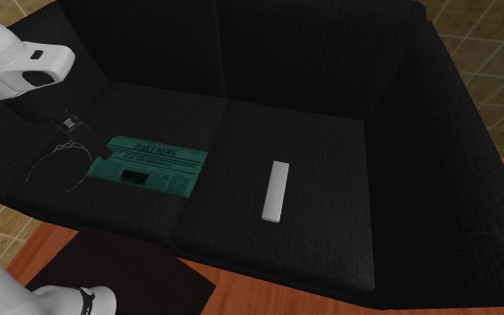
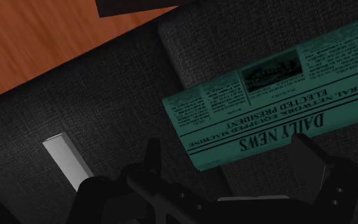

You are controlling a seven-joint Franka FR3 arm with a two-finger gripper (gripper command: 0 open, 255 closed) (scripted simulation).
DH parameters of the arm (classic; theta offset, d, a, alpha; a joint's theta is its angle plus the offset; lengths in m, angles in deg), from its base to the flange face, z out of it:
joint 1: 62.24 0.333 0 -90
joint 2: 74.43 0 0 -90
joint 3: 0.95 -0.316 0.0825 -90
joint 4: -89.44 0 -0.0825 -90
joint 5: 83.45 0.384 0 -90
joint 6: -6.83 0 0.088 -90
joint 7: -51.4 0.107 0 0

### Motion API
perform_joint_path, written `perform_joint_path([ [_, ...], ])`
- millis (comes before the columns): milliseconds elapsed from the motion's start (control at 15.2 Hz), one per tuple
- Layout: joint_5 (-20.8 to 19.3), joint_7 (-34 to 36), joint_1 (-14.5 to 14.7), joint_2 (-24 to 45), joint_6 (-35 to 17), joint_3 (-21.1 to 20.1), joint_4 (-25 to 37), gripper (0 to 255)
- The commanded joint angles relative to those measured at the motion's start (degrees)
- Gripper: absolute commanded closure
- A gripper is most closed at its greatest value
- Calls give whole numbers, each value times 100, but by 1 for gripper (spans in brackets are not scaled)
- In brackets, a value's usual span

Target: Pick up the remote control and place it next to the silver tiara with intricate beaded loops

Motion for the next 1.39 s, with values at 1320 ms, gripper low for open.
perform_joint_path([
  [1320, -126, -2782, -255, 2834, -2460, 2219, 417, 0],
])
